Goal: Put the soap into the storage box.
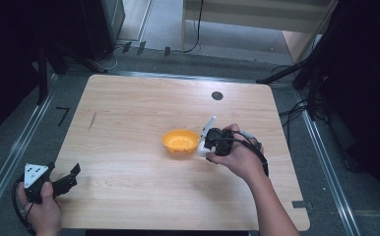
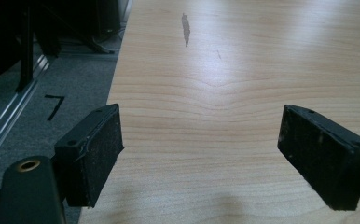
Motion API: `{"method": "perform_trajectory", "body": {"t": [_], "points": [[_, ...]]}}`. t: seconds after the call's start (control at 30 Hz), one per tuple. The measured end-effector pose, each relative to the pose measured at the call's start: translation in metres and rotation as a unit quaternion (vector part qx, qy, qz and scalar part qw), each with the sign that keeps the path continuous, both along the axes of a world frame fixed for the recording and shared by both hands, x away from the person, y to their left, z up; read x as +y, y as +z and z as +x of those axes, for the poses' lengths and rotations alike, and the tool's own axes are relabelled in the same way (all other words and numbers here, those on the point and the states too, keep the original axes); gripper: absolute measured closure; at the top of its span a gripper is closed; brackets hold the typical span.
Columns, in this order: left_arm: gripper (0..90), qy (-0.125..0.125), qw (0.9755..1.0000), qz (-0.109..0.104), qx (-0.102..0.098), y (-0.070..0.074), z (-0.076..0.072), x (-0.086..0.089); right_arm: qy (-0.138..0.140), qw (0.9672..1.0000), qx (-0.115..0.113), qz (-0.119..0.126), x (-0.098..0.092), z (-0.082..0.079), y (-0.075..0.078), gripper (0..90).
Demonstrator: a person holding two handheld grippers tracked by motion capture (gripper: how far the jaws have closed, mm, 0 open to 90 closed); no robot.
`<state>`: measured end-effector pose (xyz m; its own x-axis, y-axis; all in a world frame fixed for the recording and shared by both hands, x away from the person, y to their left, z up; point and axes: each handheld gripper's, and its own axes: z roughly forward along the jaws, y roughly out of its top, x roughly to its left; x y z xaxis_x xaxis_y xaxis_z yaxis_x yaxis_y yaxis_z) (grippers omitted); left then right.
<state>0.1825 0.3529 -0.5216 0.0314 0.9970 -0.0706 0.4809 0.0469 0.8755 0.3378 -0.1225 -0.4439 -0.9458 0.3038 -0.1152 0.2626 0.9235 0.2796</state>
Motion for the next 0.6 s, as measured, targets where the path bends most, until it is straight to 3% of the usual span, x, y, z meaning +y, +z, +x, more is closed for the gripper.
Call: {"method": "perform_trajectory", "body": {"t": [0.6], "points": [[14.3, 0.000, 1.0000, -0.001, 0.001, 0.000, 0.000, 0.000, 0.038, 0.9993, -0.007, 0.000, 0.029, 0.015, 0.011, 50.9]]}}
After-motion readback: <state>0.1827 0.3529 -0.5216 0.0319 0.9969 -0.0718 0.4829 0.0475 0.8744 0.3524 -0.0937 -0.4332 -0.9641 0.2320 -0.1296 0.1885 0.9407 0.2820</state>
